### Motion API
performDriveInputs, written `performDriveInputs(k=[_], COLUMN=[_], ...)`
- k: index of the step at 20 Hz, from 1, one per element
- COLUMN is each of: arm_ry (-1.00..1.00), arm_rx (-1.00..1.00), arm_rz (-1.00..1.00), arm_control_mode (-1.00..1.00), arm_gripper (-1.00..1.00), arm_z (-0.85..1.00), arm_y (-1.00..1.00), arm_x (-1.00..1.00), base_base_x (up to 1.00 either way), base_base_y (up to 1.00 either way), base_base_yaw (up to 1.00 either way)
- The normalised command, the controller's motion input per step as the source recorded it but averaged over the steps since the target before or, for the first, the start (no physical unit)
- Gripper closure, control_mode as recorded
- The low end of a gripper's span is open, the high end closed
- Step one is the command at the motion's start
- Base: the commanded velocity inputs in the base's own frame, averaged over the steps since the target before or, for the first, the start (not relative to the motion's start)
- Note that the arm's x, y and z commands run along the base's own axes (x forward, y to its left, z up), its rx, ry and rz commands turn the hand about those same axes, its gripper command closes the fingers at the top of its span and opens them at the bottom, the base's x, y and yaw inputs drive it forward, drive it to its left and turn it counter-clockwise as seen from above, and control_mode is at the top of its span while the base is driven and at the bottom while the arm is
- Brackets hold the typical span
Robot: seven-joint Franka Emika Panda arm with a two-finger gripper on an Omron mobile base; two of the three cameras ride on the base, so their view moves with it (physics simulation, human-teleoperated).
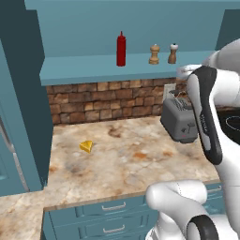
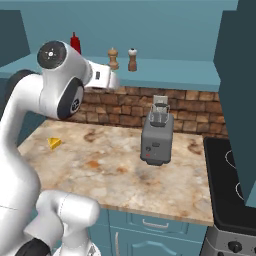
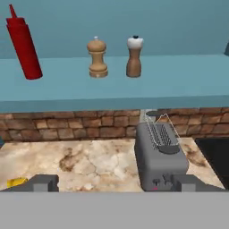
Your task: There are various items on the counter. Only move the condiments/shakers into the cabinet.
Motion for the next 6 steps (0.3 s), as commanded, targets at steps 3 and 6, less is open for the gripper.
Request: performDriveInputs(k=[3,6], arm_ry=[0.33,0.25], arm_rx=[0.00,0.00], arm_rz=[0.09,0.08], arm_control_mode=[-1.00,-1.00], arm_gripper=[-1.00,-1.00], arm_z=[-0.20,-0.39], arm_y=[0.26,0.26], arm_x=[-0.24,-0.08], base_base_x=[0.00,0.00], base_base_y=[0.00,0.00], base_base_yaw=[0.00,0.00])
